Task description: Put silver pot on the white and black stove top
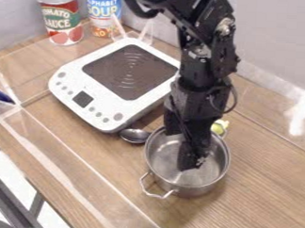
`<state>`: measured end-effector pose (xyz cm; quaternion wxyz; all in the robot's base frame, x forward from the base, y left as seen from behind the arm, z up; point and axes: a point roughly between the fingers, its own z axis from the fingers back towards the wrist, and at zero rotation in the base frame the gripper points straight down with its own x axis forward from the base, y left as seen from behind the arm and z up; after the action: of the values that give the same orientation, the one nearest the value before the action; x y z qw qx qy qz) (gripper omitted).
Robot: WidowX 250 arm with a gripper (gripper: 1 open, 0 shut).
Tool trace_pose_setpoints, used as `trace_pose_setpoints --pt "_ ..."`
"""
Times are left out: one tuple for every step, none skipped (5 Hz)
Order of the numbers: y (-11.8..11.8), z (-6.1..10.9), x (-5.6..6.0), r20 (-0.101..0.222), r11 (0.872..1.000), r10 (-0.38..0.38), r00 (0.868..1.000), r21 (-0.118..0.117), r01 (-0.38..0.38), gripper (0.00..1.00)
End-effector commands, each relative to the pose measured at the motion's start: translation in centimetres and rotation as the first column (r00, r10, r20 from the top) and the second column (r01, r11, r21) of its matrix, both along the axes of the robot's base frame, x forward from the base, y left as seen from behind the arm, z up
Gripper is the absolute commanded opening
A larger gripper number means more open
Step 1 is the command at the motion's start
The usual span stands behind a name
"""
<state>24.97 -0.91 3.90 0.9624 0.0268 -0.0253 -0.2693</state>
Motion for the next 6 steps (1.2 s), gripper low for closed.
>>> trace_pose_setpoints --pt "0.63 1.45 0.36 0.055 1.0 0.019 0.998 0.006 -0.019 1.0" --pt "0.83 1.38 0.33 0.074 0.999 0.032 0.997 0.004 -0.032 1.0" --pt "0.95 1.22 0.26 0.084 0.999 0.044 0.996 -0.004 -0.044 1.0" --pt "1.01 1.04 0.18 0.09 0.998 0.054 0.994 -0.014 -0.053 0.0" --pt "0.9 1.01 0.13 0.102 0.998 0.061 0.993 -0.031 -0.058 0.0" --pt "0.81 0.98 0.16 0.113 0.997 0.062 0.992 -0.042 -0.058 0.0"
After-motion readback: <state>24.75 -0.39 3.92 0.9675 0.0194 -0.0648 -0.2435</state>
